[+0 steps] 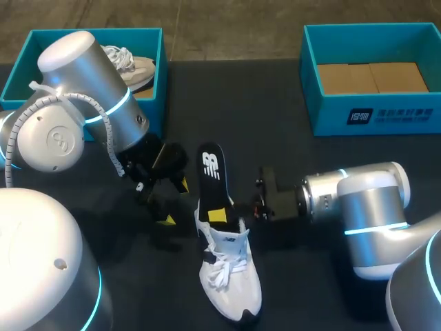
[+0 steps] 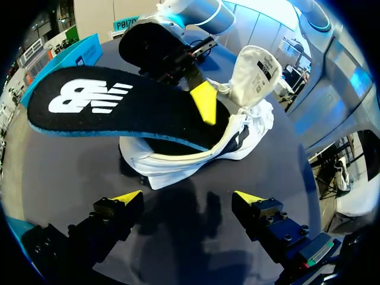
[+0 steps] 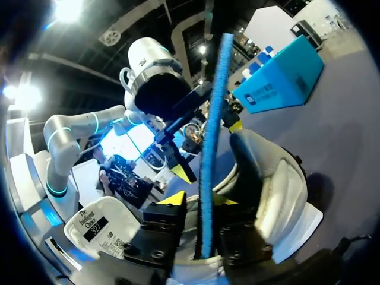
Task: Take the shoe out of the shoebox, open the shoe tongue, remove and reinsert the insole, then place the shoe into the shoebox
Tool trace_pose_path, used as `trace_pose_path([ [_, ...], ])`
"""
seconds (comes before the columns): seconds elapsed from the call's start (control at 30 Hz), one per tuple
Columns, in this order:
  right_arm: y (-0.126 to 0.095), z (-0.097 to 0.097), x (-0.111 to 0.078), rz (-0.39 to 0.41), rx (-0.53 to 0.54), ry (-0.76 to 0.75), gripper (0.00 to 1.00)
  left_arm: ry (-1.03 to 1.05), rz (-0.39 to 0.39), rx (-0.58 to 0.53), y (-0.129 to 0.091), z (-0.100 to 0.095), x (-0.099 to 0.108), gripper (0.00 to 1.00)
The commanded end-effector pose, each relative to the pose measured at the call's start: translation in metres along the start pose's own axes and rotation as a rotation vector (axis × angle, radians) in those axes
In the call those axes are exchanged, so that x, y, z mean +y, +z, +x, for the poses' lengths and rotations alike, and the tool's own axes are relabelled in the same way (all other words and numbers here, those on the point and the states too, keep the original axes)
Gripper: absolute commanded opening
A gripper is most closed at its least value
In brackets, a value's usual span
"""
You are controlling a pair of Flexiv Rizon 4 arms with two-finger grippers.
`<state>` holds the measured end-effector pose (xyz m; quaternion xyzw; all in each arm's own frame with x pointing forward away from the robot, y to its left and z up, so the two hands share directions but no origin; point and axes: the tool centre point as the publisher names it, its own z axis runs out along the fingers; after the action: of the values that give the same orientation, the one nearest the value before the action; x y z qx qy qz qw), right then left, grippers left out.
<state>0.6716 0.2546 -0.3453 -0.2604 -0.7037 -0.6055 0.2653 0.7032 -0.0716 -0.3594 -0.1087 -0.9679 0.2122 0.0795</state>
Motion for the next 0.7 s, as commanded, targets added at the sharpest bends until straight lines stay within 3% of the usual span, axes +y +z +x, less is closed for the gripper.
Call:
trace_pose_path([
  [0.03, 0.003, 0.003, 0.007, 0.009, -0.011, -0.009, 0.47, 0.000, -0.001, -0.001, 0.001, 0.000, 0.000, 1.00],
  [0.27, 0.006, 0.003, 0.017, 0.028, -0.005, -0.030, 0.46, 0.000, -0.001, -0.001, 0.001, 0.000, 0.000, 1.00],
  [0.43, 0.006, 0.006, 0.024, 0.045, -0.008, -0.047, 0.35, 0.000, -0.001, -0.001, 0.001, 0.000, 0.000, 1.00],
  [0.6, 0.006, 0.004, 0.032, 0.058, -0.002, -0.057, 0.34, 0.000, -0.001, -0.001, 0.001, 0.000, 0.000, 1.00],
  [0.7, 0.006, 0.002, 0.036, 0.065, 0.005, -0.060, 0.28, 0.000, -0.001, -0.001, 0.001, 0.000, 0.000, 1.00],
])
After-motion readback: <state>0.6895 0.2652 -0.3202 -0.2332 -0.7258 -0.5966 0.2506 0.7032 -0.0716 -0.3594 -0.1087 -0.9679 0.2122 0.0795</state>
